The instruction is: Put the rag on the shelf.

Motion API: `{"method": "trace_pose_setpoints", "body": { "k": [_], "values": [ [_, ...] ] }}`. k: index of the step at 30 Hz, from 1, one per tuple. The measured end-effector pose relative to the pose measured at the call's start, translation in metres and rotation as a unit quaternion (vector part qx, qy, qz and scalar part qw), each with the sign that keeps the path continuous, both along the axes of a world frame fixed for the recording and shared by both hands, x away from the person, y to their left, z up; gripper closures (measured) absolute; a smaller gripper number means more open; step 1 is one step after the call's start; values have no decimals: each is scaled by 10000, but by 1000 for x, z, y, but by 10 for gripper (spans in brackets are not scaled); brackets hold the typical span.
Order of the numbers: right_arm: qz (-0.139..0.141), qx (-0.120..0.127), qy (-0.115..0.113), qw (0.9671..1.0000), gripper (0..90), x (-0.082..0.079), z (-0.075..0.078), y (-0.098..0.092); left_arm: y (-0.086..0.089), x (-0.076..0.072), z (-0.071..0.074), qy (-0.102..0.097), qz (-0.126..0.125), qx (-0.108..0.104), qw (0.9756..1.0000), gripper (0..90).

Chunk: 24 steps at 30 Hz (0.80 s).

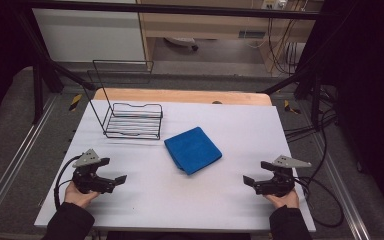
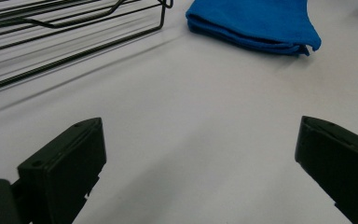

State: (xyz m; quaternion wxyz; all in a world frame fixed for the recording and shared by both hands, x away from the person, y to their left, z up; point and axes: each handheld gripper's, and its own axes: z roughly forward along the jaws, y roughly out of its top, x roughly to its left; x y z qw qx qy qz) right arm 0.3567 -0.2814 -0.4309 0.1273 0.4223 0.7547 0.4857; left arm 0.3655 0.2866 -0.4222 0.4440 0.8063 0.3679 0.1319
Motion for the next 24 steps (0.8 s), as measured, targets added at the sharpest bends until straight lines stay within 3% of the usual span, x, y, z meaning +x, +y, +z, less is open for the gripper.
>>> {"method": "trace_pose_setpoints", "body": {
  "k": [8, 24],
  "values": [
    [20, -31, 9, 10000, 4, 0, 0, 5, 1, -1, -1, 7, -2, -1, 10000, 23],
    [363, -417, 184, 9983, 5, 3, -3, 46, 2, 0, -3, 3, 84, -25, 10000, 29]
  ]
}}
